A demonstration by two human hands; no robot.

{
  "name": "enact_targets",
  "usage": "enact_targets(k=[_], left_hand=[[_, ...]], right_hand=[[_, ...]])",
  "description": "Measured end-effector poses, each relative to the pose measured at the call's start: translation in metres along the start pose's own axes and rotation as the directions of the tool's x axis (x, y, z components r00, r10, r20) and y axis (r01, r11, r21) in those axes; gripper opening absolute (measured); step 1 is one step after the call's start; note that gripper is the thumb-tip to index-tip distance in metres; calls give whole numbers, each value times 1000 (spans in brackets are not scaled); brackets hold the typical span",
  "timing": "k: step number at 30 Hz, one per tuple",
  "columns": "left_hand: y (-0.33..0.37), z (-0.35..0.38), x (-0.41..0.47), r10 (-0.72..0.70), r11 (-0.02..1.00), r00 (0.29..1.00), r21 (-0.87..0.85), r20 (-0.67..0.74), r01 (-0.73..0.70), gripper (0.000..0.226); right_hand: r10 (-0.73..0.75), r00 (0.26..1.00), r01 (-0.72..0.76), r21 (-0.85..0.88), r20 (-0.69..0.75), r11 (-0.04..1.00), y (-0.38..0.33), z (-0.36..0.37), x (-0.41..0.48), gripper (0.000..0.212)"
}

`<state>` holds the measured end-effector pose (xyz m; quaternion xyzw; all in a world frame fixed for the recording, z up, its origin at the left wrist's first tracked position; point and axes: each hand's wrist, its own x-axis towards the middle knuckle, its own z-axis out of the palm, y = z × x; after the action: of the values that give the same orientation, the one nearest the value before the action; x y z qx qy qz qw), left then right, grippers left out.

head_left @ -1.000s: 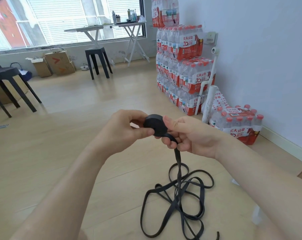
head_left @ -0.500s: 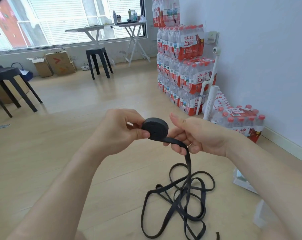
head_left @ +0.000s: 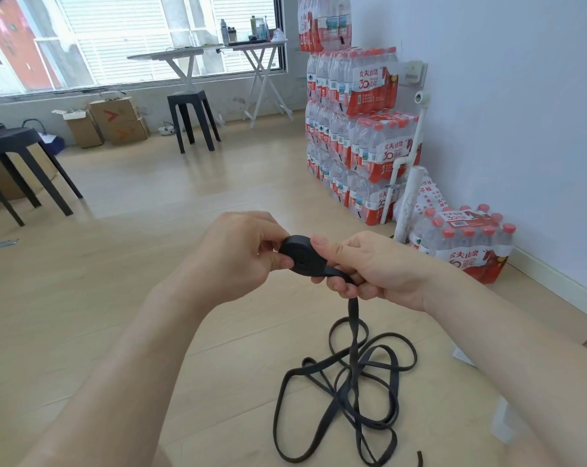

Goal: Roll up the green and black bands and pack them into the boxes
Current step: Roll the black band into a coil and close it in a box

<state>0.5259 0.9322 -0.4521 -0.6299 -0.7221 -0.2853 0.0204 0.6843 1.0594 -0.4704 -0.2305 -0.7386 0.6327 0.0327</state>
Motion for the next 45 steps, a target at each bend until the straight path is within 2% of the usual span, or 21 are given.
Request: enact_targets(k=[2,4,8,10,12,16,18,21,25,29,32,35,39,40,42,45], left_hand=[[-2,4,-1,-89,981,996,-173,-7,87,14],[-3,6,-2,-198,894,980,-403,35,195,14],[-4,12,-4,-232,517,952,-804,198,293,21],[-3,16,-2,-229,425,957,-866,179,264,17],[-1,18,-1,-233,451,966,-868,109,207,18],[0,7,0,-251,717,967,-680,-47,153,9],[-1,2,1,-245,828,965,-538,-91,159,22],[-1,-1,1,-213,908,972,-390,-104,157,32],[0,-4,-1,-156,945,985,-302,-80,125,24],[0,-3,1,-82,974,996,-213,-40,72,18],[-1,-1,0,-109,956,994,-276,-15,100,20],[-2,-1,-2,-209,828,978,-527,31,193,12],[2,5,-3,-208,599,966,-760,155,252,33],[3,5,-3,-216,602,967,-762,136,241,34],[3,2,-2,-223,700,971,-680,83,219,33],[-1,-2,0,-230,829,972,-514,47,221,15]], right_hand=[[-10,1000,9,57,17,998,1,-2,0,63],[-40,998,32,167,45,985,1,-4,0,63],[-152,982,96,393,113,914,1,-5,0,57],[-196,968,104,459,159,882,1,-4,0,52],[-211,958,96,474,195,875,1,-4,-1,53],[-96,979,39,297,182,954,-2,-10,-6,59],[-32,988,0,207,149,978,-4,-12,-7,62],[-3,992,-19,169,127,985,-5,-10,-7,65],[-1,996,-10,117,89,993,-6,-8,-6,73],[-10,998,4,92,67,996,-3,-5,-4,72],[-23,998,14,137,65,990,-1,-5,-3,69],[-70,994,46,263,81,964,-1,-4,-3,64],[-162,978,89,434,133,896,-1,-1,-1,54],[-168,975,84,455,146,887,-2,0,0,52],[-149,975,63,440,163,896,-3,0,0,53],[-77,986,23,343,145,939,-5,-2,-2,60]])
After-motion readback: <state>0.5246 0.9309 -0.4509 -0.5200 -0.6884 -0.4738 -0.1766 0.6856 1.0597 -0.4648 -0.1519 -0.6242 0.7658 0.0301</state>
